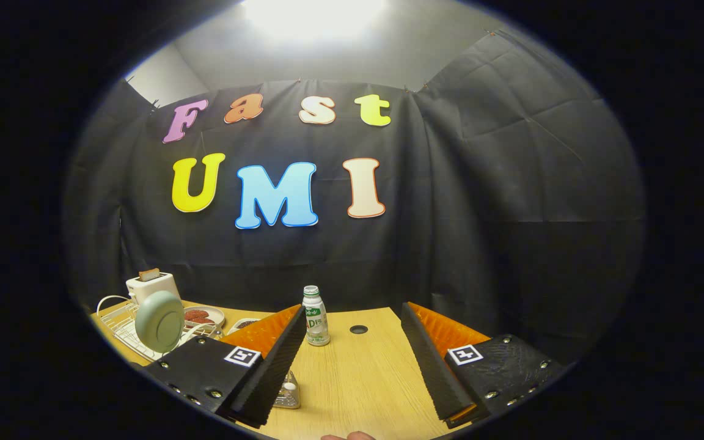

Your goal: Take the plate from the dish rack, then take the spoon from the basket and place it into the plate.

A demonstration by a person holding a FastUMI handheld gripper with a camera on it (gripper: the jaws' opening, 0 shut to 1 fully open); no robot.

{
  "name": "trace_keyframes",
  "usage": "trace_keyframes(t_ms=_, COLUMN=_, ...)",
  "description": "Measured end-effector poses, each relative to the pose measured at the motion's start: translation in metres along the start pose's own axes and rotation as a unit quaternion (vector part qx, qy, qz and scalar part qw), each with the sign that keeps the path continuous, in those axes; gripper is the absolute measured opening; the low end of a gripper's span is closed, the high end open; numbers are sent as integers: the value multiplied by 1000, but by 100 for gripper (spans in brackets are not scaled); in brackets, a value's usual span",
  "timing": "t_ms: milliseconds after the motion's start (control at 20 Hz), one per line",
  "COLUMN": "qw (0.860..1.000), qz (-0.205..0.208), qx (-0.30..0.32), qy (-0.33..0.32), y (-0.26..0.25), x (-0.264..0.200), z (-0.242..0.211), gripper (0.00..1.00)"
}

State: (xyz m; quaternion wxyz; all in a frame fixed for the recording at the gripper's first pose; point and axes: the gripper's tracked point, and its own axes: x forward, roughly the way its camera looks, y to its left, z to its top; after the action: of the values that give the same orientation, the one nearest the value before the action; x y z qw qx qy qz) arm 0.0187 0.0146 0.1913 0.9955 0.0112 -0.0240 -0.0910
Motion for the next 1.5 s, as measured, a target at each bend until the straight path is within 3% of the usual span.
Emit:
trace_keyframes(t_ms=300, qw=1000, qz=22, qx=-13, qy=-12, y=76, x=-5, z=55, gripper=96)
trace_keyframes(t_ms=650, qw=999, qz=42, qx=19, qy=-4, y=162, x=12, z=88, gripper=95)
trace_keyframes(t_ms=1050, qw=992, qz=99, qx=24, qy=68, y=251, x=29, z=73, gripper=95)
trace_keyframes(t_ms=1500, qw=978, qz=125, qx=-10, qy=167, y=312, x=45, z=33, gripper=95)
